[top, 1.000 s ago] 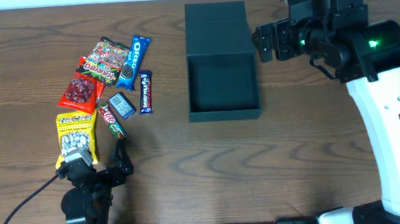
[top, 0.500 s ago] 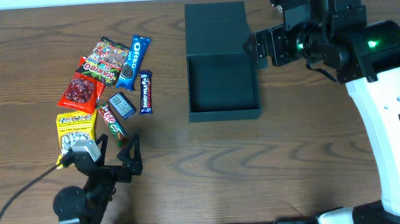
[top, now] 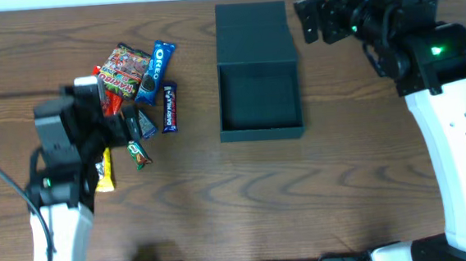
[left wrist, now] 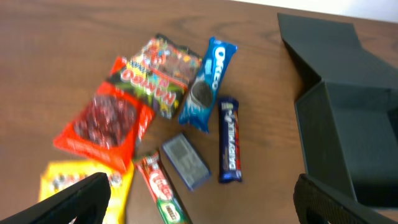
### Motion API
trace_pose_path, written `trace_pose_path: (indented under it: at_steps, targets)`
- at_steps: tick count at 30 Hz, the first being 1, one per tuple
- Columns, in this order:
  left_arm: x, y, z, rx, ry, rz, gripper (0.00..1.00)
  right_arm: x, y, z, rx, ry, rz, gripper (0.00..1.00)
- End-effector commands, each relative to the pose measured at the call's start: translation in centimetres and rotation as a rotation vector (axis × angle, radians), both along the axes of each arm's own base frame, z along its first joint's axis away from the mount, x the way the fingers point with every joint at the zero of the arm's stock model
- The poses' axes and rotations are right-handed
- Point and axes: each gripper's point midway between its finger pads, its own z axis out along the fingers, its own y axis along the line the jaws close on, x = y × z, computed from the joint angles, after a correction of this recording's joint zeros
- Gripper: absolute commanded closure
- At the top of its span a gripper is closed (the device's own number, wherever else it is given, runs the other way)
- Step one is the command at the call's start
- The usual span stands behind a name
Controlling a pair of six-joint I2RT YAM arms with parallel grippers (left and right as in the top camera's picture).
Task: Pack container
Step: 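Move the left gripper over the snack pile toward the Haribo bags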
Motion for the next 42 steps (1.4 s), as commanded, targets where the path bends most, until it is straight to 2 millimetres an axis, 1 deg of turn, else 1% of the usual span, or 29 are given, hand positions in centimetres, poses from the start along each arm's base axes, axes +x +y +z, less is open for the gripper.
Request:
trace_pose_path:
  at_steps: [1,4,7,10,11,12,13,15,16,19,23,25,28,30,33,38,39,40,41,42]
  targets:
    - [2.2,-1.4,2.3,0.007,-0.037,-0.118,0.05,1.1,-2.9,-0.3,-0.055,-0.014,-0.061,0.01]
    - [3.2,-3.1,3.2,-0.06,-0.072,-0.208,0.05,2.0,-4.8,-1.3,-0.058,0.011,-0.104,0.01]
    - [4.2,-4.3,5.0,-0.106,-0.157,-0.261,0.05,2.7,-6.5,-2.1,-0.06,0.03,-0.141,0.01]
    - [5.4,-4.1,7.0,-0.147,-0.239,-0.23,0.05,2.8,-7.7,-2.4,-0.061,0.039,-0.168,0.01]
    - [5.6,-3.7,7.1,-0.153,-0.242,-0.204,0.05,2.9,-7.9,-2.4,-0.06,0.039,-0.171,0.01]
    - [6.1,-2.7,6.9,-0.163,-0.23,-0.13,0.05,2.9,-8.1,-2.3,-0.06,0.037,-0.176,0.01]
    - [6.8,-0.7,5.6,-0.171,-0.181,-0.005,0.05,3.0,-8.3,-2.2,-0.06,0.032,-0.179,0.01]
    - [7.5,0.9,3.5,-0.183,-0.103,0.081,0.05,3.1,-8.2,-2.0,-0.058,0.021,-0.179,0.01]
    - [7.7,1.3,2.7,-0.194,-0.069,0.098,0.05,3.2,-8.2,-1.9,-0.057,0.015,-0.179,0.01]
    - [8.5,2.7,-1.0,-0.214,0.101,0.148,0.05,3.3,-8.0,-1.7,-0.049,0.008,-0.169,0.01]
    - [10.0,4.5,-5.1,-0.262,0.292,0.186,0.05,3.2,-7.7,-1.8,-0.029,0.017,-0.162,0.01]
    - [10.5,5.6,-6.5,-0.248,0.344,0.185,0.05,3.1,-7.7,-2.0,-0.018,0.026,-0.169,0.01]
    - [11.2,7.4,-8.0,-0.179,0.388,0.176,0.05,2.8,-7.7,-2.4,-0.019,0.045,-0.169,0.01]
    - [11.7,8.3,-8.5,-0.114,0.408,0.169,0.05,2.8,-7.7,-2.6,-0.02,0.053,-0.17,0.01]
    - [13.0,9.2,-9.2,0.018,0.443,0.145,0.05,2.5,-7.8,-2.9,-0.022,0.071,-0.169,0.01]
    - [15.7,9.4,-9.7,0.221,0.442,0.102,0.05,2.4,-7.8,-3.1,0.008,0.089,-0.19,0.01]
    - [16.2,9.4,-10.1,0.253,0.446,0.091,0.04,2.3,-7.8,-3.2,0.013,0.093,-0.193,0.01]
    - [16.6,9.2,-10.5,0.266,0.448,0.068,0.01,2.3,-7.8,-3.3,0.013,0.096,-0.194,0.01]
    - [17.0,8.9,-11.0,0.271,0.451,0.047,0.06,2.2,-7.8,-3.4,0.012,0.101,-0.194,0.01]
    - [17.5,8.7,-11.6,0.271,0.452,0.034,0.08,2.1,-7.8,-3.5,0.012,0.105,-0.194,0.01]
